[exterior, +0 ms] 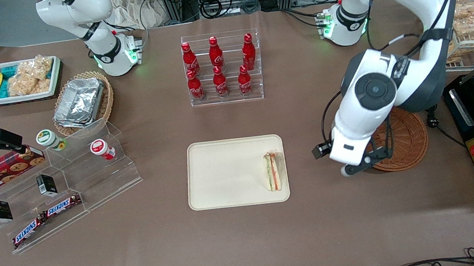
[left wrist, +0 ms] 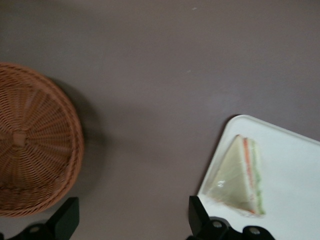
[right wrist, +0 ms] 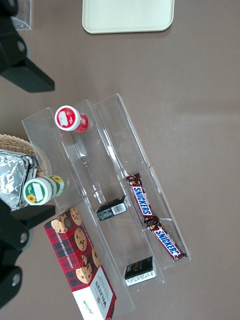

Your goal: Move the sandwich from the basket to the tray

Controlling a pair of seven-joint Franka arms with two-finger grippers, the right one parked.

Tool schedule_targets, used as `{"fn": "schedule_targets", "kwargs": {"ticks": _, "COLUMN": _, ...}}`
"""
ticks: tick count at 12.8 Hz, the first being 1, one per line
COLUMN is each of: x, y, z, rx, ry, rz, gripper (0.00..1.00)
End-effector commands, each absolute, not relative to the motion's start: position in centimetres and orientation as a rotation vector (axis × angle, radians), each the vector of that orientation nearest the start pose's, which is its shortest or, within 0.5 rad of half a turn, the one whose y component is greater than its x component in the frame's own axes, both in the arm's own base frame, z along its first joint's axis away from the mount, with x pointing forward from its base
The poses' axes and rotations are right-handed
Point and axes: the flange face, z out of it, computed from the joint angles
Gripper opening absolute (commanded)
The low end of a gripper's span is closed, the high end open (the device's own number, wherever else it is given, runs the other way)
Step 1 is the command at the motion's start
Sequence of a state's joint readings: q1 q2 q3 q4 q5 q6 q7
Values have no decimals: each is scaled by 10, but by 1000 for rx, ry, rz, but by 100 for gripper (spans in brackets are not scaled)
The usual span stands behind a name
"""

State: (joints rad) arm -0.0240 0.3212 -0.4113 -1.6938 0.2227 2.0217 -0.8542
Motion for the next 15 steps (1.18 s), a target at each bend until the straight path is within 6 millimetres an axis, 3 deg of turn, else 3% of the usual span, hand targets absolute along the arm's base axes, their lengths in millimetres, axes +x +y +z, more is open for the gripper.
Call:
{"fn": "schedule_targets", "kwargs": {"ticks": 1, "x": 537, "y": -197, "z": 430, "rx": -3021, "ry": -388, "rz": -154, "gripper": 98}}
{"fn": "schedule_targets", "kwargs": {"ticks": 5, "x": 530, "y": -139, "z": 463, "rx": -3063, "ry": -250, "rz": 1, "gripper": 98}}
{"fn": "schedule_targets", "kwargs": {"ticks": 7, "x": 539, "y": -118, "z": 482, "rx": -3060, "ry": -276, "rz": 35, "gripper": 99}}
{"fn": "schedule_targets", "kwargs": {"ticks": 12, "x": 559, "y": -40, "z": 538, "rx": -3125, "ry": -163, "rz": 100, "gripper": 99}}
{"fn": "schedule_targets", "kwargs": {"ticks": 15, "x": 587, "y": -29, "z": 552, "rx": -3141, "ry": -146, "rz": 181, "gripper": 99}}
